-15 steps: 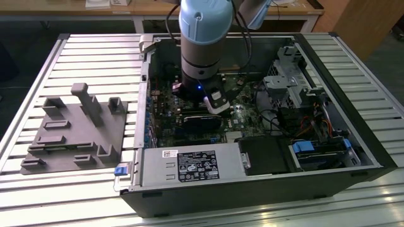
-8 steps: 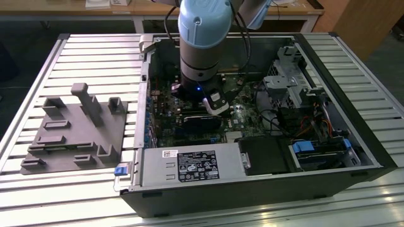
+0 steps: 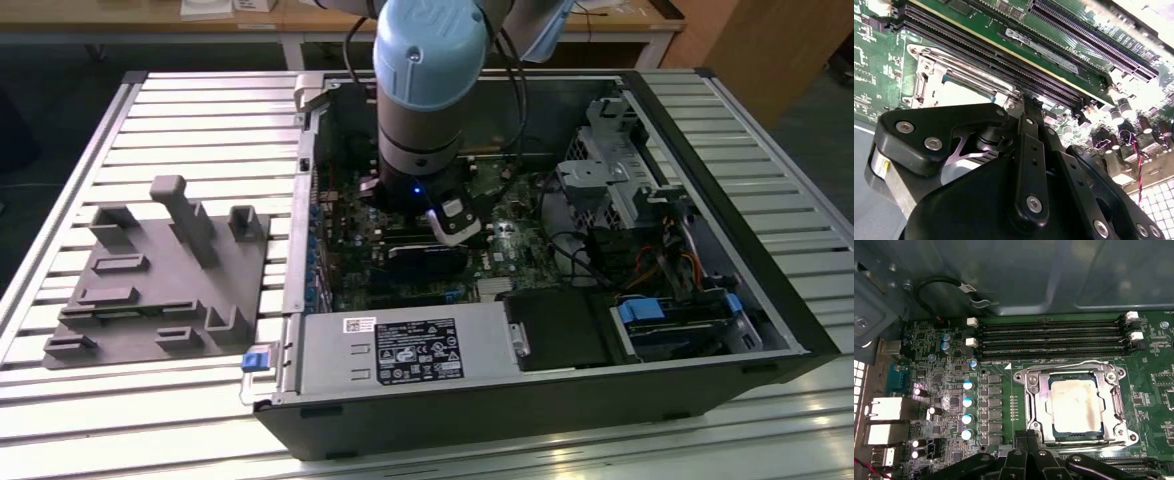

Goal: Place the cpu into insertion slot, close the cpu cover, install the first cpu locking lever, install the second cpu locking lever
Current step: 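Install the second cpu locking lever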

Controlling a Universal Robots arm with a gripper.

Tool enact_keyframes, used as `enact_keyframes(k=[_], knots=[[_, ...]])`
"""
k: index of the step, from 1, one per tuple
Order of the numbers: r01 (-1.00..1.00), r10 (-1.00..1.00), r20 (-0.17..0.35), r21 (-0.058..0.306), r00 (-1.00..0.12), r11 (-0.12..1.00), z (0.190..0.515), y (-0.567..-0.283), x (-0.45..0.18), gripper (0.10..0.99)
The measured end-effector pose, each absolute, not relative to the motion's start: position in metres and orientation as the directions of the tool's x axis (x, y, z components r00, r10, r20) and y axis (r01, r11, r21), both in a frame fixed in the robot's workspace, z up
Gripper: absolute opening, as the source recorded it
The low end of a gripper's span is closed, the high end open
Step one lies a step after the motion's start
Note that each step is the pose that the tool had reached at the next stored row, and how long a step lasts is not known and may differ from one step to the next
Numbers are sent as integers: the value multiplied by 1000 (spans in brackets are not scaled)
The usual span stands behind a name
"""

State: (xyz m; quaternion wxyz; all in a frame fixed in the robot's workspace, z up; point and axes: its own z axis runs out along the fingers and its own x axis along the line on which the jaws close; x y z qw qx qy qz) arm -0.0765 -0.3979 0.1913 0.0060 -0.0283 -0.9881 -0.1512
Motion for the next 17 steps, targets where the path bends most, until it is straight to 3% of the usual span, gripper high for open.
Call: enact_keyframes(k=[17], knots=[[53, 49, 20, 298, -999, 953, 203, -398, -78, 106]])
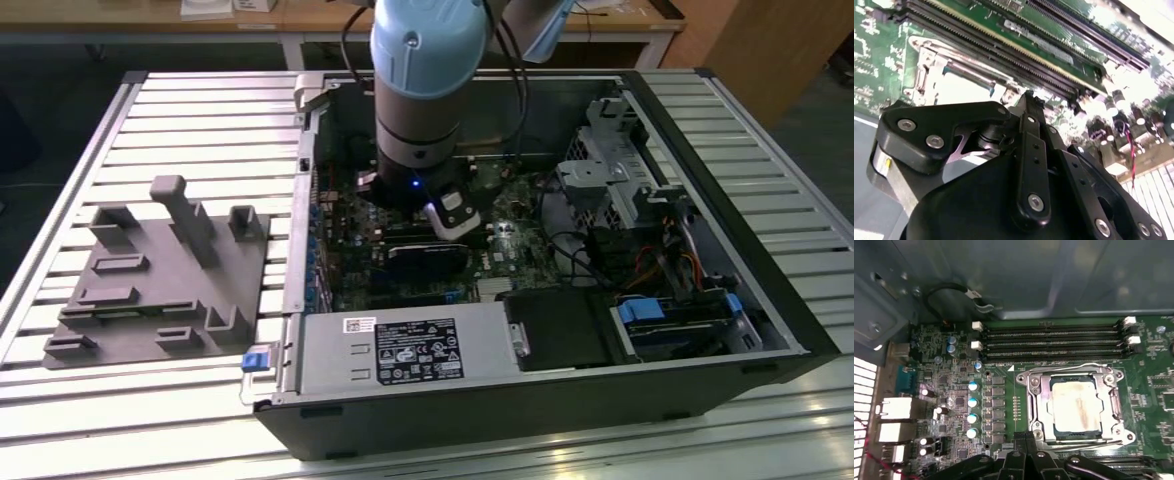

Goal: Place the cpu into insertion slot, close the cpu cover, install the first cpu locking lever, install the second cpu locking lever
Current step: 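Install the second cpu locking lever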

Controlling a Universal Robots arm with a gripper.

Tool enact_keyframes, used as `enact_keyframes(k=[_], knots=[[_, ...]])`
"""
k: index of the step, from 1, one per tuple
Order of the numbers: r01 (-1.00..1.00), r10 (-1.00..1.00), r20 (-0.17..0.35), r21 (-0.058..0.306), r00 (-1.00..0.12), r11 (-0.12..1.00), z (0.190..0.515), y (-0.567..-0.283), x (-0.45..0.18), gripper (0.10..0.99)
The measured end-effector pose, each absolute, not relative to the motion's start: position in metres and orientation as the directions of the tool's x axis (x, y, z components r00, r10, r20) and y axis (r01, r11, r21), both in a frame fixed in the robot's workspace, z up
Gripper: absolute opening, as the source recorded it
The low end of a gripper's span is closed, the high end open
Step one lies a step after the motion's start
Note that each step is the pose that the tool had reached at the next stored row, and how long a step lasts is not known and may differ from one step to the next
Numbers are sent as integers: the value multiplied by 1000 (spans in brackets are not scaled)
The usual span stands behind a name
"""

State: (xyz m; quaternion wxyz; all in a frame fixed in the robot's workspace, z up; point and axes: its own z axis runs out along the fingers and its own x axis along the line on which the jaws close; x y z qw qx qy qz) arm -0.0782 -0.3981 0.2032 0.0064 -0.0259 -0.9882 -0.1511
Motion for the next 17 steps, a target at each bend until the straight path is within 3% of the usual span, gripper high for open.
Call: enact_keyframes(k=[17], knots=[[53, 49, 20, 293, -999, 955, 238, -398, -78, 106]])
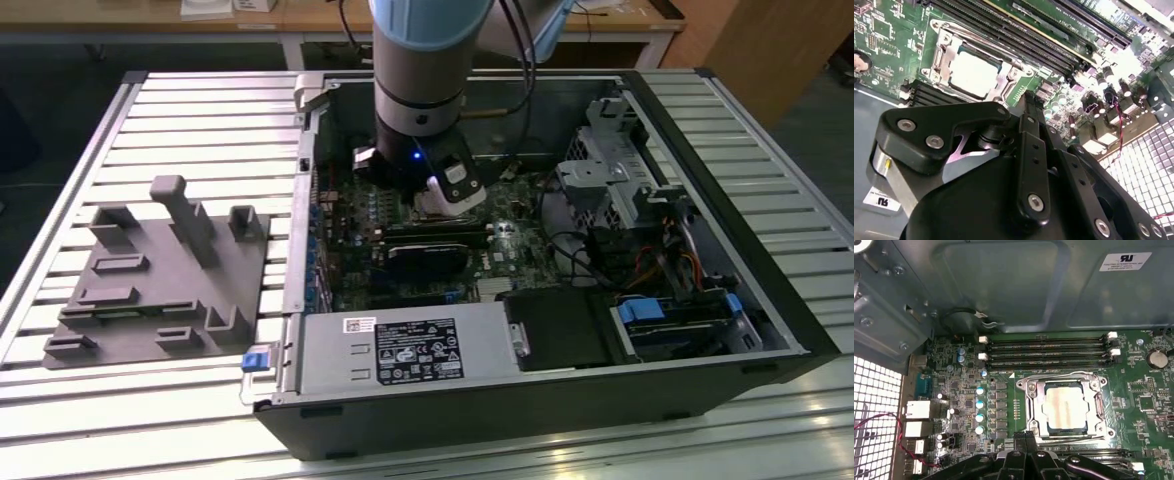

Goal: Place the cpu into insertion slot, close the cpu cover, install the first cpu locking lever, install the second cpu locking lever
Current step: 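Install the second cpu locking lever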

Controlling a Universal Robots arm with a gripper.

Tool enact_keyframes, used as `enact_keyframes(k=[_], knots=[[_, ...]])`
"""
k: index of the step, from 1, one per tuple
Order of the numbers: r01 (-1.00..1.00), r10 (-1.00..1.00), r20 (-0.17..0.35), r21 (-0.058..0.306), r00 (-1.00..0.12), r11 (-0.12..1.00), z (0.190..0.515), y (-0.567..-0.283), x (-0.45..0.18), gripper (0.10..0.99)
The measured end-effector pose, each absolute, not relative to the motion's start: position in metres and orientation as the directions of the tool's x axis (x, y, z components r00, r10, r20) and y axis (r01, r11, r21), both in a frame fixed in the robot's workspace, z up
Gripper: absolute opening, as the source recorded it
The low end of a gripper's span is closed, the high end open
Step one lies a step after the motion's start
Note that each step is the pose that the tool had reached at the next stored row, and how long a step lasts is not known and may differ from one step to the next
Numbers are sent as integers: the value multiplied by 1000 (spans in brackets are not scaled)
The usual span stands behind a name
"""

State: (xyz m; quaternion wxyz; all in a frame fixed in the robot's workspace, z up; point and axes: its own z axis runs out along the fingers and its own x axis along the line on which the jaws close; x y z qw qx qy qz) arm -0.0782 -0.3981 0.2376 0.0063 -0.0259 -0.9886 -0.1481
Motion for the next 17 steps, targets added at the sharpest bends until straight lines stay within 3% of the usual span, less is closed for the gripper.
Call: enact_keyframes(k=[9, 17], knots=[[81, 80, 14, 200, -997, 977, 238, -398, -78, 106], [82, 81, 14, 193, -997, 978, 238, -398, -69, 106]])
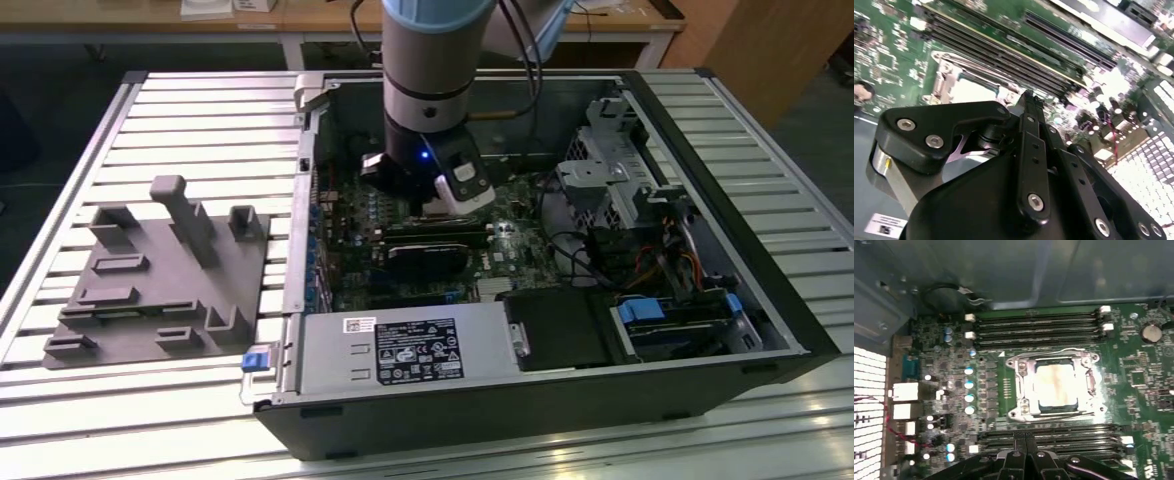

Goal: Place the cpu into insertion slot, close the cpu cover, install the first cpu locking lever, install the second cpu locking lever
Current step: 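Install the second cpu locking lever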

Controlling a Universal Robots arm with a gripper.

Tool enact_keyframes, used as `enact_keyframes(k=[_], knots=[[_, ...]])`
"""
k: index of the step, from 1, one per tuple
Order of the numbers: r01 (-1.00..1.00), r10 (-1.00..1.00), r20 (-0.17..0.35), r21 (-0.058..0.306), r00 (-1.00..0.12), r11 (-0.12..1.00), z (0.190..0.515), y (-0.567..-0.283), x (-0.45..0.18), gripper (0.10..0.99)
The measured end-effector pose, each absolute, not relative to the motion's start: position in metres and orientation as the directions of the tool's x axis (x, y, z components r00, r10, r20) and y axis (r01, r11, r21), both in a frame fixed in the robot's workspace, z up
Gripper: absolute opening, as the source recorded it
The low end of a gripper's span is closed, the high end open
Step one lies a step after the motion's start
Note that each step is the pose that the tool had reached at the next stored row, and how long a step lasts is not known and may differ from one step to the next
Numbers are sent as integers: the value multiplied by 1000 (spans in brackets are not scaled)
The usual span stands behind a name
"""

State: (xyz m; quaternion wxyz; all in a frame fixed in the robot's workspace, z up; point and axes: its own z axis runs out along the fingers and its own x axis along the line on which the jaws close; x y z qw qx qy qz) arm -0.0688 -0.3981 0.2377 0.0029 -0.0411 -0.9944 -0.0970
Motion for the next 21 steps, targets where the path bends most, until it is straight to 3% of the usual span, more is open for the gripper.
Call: enact_keyframes(k=[21], knots=[[83, 82, 12, 143, -997, 986, 234, -375, -37, 106]])
